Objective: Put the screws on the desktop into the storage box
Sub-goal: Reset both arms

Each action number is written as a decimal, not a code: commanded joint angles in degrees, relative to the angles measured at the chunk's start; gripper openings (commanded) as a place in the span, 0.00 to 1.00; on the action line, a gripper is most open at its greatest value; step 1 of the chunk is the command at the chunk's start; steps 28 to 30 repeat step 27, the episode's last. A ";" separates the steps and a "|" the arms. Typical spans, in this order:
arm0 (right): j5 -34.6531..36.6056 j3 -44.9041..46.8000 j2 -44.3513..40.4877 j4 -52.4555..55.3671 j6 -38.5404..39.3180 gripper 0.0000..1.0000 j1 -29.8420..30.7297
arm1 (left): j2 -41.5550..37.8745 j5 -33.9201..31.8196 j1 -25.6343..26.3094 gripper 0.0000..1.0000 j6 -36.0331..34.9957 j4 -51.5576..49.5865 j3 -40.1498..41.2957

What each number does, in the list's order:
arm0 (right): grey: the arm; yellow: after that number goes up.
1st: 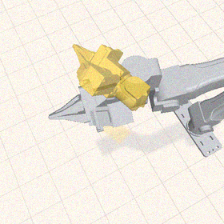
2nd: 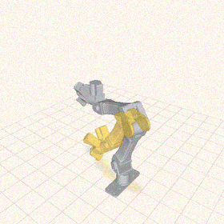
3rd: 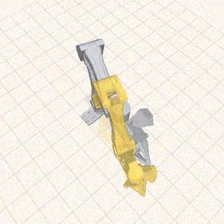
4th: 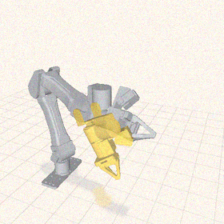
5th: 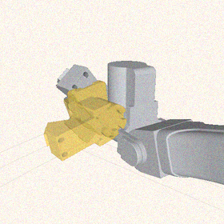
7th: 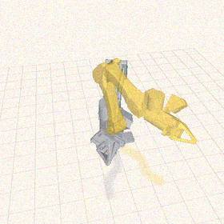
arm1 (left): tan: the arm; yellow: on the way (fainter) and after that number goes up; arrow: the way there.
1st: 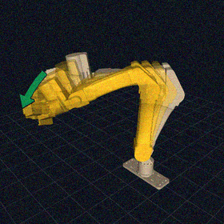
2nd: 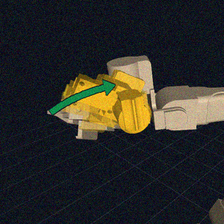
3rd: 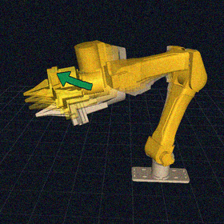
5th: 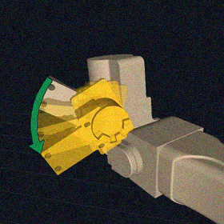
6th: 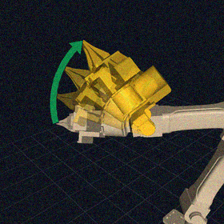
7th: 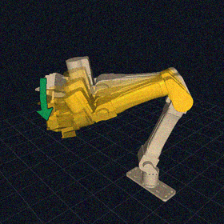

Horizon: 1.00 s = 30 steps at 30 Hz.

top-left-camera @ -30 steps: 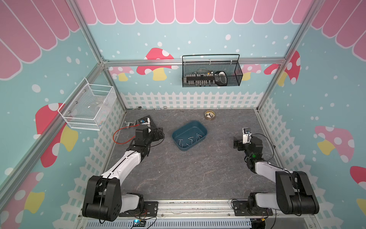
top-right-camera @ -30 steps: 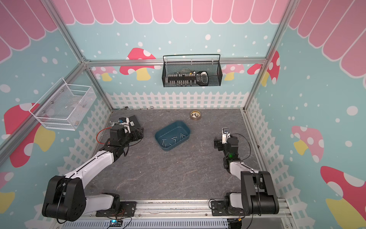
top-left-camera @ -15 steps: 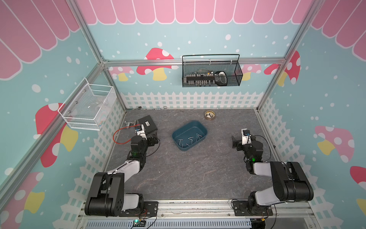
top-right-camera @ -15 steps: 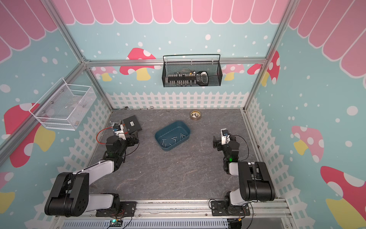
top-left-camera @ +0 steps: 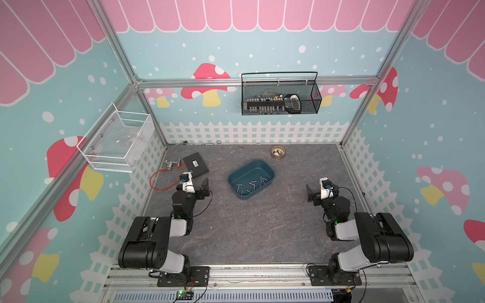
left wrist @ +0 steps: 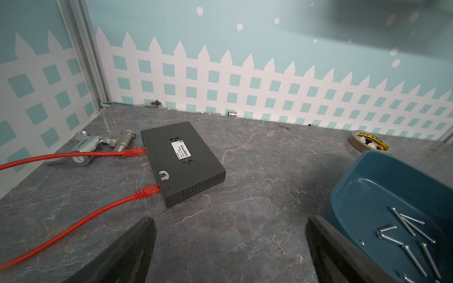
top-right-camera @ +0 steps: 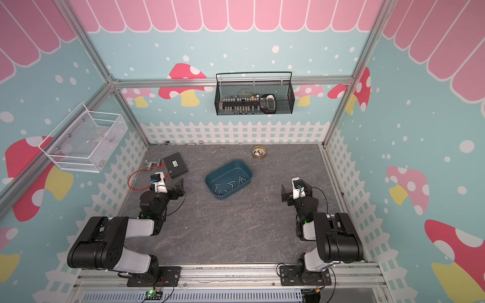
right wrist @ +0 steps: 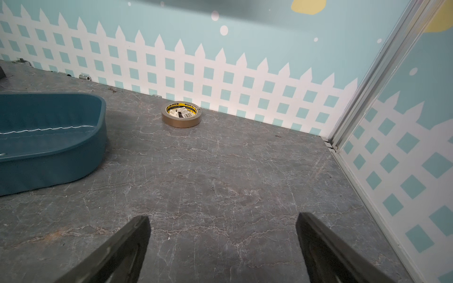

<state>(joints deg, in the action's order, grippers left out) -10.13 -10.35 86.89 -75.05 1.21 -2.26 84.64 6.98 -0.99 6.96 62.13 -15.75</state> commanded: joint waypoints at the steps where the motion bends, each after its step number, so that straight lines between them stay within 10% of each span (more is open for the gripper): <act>1: 0.24 -0.73 0.18 -1.67 0.20 0.99 -0.20 | 0.35 2.75 -0.23 0.99 -1.89 5.32 0.80; 30: 0.20 -0.95 0.40 -1.60 0.19 0.99 -0.24 | 2.66 1.53 1.15 0.99 -3.27 11.01 2.90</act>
